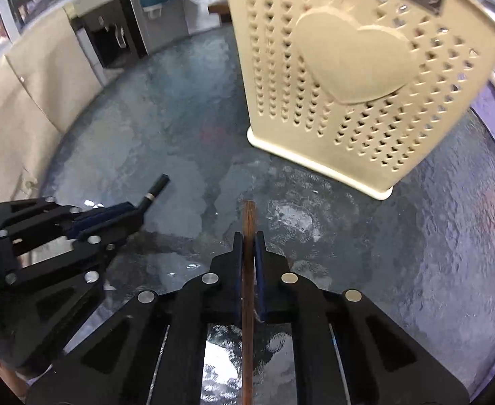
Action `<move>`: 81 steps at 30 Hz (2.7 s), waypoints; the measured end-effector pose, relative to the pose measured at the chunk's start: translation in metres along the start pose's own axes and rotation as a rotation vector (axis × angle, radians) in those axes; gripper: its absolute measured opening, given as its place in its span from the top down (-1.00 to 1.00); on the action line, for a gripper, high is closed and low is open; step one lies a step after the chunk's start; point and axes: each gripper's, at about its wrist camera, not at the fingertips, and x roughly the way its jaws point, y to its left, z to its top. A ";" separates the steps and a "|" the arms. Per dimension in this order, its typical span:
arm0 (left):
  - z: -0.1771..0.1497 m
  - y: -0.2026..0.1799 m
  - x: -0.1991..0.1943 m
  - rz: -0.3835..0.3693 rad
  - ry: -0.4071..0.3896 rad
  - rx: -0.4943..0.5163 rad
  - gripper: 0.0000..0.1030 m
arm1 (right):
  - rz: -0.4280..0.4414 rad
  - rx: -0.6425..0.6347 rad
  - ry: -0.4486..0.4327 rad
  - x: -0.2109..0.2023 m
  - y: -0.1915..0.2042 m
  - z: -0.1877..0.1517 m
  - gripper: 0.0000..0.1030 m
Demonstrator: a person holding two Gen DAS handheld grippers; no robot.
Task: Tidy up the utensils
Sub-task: 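Lower the black chopstick into the basket with the left tool while the right tool carries the brown chopstick over, then lower the brown chopstick into the basket with the right tool and open it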
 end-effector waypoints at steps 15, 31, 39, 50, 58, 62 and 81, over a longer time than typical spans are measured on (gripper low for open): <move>0.010 -0.016 -0.081 -0.081 -0.211 -0.007 0.87 | 0.149 0.069 -0.255 -0.098 -0.028 -0.026 0.86; 0.018 -0.056 -0.159 -0.142 -0.398 0.076 0.87 | 0.242 0.059 -0.536 -0.211 -0.037 -0.052 0.86; 0.028 -0.069 -0.179 -0.138 -0.452 0.103 0.87 | 0.239 0.049 -0.594 -0.232 -0.037 -0.043 0.86; 0.076 -0.067 -0.216 -0.205 -0.503 0.079 0.87 | 0.183 0.031 -0.663 -0.269 -0.042 -0.001 0.86; 0.147 -0.062 -0.263 -0.174 -0.634 0.024 0.87 | 0.059 0.029 -0.765 -0.321 -0.051 0.074 0.86; 0.181 -0.063 -0.266 -0.107 -0.686 -0.013 0.87 | -0.003 0.057 -0.810 -0.330 -0.056 0.109 0.86; 0.191 -0.050 -0.153 -0.069 -0.529 -0.077 0.87 | -0.045 0.093 -0.692 -0.229 -0.077 0.120 0.85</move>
